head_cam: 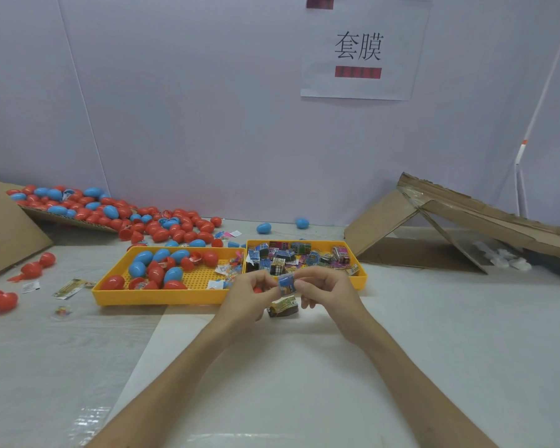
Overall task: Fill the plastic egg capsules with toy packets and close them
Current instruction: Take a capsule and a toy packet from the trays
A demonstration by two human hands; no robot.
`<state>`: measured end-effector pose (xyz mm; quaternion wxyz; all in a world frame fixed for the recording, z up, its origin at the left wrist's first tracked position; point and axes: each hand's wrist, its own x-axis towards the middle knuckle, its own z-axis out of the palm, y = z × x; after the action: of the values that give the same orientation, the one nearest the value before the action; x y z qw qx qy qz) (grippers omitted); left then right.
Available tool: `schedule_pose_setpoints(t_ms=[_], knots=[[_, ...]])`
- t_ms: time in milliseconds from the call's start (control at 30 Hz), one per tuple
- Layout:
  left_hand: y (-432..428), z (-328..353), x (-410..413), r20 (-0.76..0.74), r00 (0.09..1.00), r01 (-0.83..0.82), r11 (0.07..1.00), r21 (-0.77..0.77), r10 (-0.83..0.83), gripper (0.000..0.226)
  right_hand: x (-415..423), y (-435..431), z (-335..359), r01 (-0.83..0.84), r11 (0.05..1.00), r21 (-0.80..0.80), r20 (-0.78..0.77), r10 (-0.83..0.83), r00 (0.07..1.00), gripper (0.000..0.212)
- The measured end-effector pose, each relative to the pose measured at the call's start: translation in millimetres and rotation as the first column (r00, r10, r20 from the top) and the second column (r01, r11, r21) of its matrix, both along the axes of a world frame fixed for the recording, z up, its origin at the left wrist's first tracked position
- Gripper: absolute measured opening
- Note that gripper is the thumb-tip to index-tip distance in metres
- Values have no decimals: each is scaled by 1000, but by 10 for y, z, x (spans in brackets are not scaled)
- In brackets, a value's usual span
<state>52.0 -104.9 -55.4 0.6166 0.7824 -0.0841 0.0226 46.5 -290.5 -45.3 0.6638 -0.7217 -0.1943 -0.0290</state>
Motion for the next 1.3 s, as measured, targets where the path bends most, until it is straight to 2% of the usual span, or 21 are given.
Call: schedule_pose_setpoints(t_ms=[133, 233, 300, 367, 433, 500, 600, 667, 867, 1100, 1300], knots=[[41, 22, -2, -91, 996, 20, 997, -69, -26, 11, 8, 7, -14, -14, 1000, -19, -24, 13, 1000, 27], [52, 60, -10, -169, 979, 78, 977, -199, -113, 14, 6, 15, -9, -22, 999, 40, -29, 23, 999, 31], [45, 114, -37, -228, 951, 115, 923, -368, -210, 11, 14, -5, 7, -10, 995, 97, -35, 14, 999, 35], [48, 159, -47, -235, 912, 159, 818, -553, -336, 22, 34, -43, 28, 41, 991, 127, -52, -34, 998, 38], [45, 187, -44, -190, 915, 168, 765, -622, -355, 26, 54, -78, 41, 84, 987, 134, -61, -76, 995, 35], [42, 196, -53, -162, 937, 145, 766, -627, -310, 29, 60, -93, 54, 99, 985, 139, -68, -91, 994, 31], [39, 176, -54, -127, 952, 131, 747, -652, -278, 20, 61, -91, 67, 113, 982, 154, -86, -100, 991, 31], [58, 165, -57, -114, 962, 117, 748, -654, -250, 29, 60, -93, 70, 117, 980, 161, -97, -102, 990, 33], [84, 174, -39, -127, 985, 41, 861, -506, -121, 35, 67, -101, 90, 97, 978, 186, -124, -75, 989, 33], [87, 181, -60, -112, 984, 64, 864, -500, -138, 37, 72, -116, 97, 99, 961, 258, -145, -63, 987, 36], [90, 163, -54, -58, 990, 86, 874, -478, -129, 47, 67, -118, 85, 71, 973, 221, -135, -42, 990, 33]])
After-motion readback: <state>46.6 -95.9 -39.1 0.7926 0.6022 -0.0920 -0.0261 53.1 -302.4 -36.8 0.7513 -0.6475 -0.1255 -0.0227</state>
